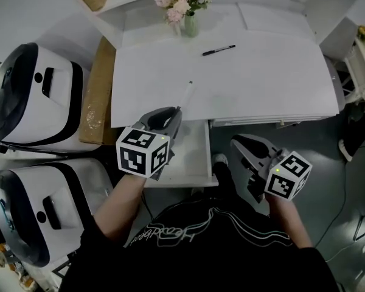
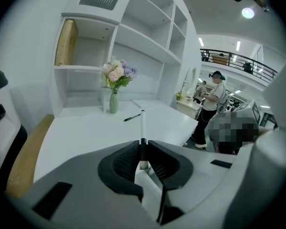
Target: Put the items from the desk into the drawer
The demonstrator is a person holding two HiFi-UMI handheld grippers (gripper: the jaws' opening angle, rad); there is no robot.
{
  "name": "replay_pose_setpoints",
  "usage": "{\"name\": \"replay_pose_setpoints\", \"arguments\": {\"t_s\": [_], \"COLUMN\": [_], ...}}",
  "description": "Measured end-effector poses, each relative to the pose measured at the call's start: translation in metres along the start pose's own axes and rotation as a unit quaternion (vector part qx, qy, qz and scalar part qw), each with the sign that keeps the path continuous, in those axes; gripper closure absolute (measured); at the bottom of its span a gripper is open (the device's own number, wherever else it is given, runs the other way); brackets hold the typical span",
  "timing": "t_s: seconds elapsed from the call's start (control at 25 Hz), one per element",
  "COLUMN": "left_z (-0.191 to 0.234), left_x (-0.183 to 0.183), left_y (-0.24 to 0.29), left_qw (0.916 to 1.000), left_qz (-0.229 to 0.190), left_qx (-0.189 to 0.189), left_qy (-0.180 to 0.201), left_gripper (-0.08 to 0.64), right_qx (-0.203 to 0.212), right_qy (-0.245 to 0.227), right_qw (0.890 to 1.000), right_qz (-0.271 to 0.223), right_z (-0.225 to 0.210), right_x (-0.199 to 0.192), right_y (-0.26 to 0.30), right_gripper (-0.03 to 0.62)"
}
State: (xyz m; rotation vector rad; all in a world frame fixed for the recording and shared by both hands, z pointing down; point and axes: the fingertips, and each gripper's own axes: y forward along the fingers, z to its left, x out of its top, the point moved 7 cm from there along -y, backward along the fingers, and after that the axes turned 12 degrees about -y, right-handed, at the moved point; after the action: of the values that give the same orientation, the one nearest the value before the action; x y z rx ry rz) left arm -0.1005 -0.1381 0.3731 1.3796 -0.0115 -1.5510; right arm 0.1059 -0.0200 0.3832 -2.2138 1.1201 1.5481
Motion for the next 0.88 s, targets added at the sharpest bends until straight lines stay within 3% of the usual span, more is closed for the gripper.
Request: {"name": "replay_pose_setpoints", "arguments": {"t_s": [0.2,0.44,0.68,0.88], "left_z": [-0.001,0.008,0.021,0.045], "left_x": [-0.029,-0.074,-0.115,-0.15], "left_y": [-0.024,-0.022,-0.001,0.032], "left_qw": [0.9973,0.9861,0.9685,0.9508], "left_qz": [0.015,0.065,0.1,0.158], "left_qx": [-0.031,-0.063,-0.081,-0.077], "left_qy": [0.065,0.14,0.213,0.255], "left_gripper": [0.488,0.488,0.488,0.488], "right_qx": [-0.003,-0.019,-0.043,-0.047], "right_qy": [0.001,0.016,0.026,0.033], "right_qw": [1.0,1.0,0.999,0.998], "right_qz": [0.0,0.009,0.014,0.023], "right_z": [0.022,0.029,0.022,0.01], "right_x": [-0.014,-0.035,-0.047,-0.049], "right_y": [0.004,-0.004,-0.014,-0.013], "right_gripper": [0.532,0.532,0.532,0.532]}}
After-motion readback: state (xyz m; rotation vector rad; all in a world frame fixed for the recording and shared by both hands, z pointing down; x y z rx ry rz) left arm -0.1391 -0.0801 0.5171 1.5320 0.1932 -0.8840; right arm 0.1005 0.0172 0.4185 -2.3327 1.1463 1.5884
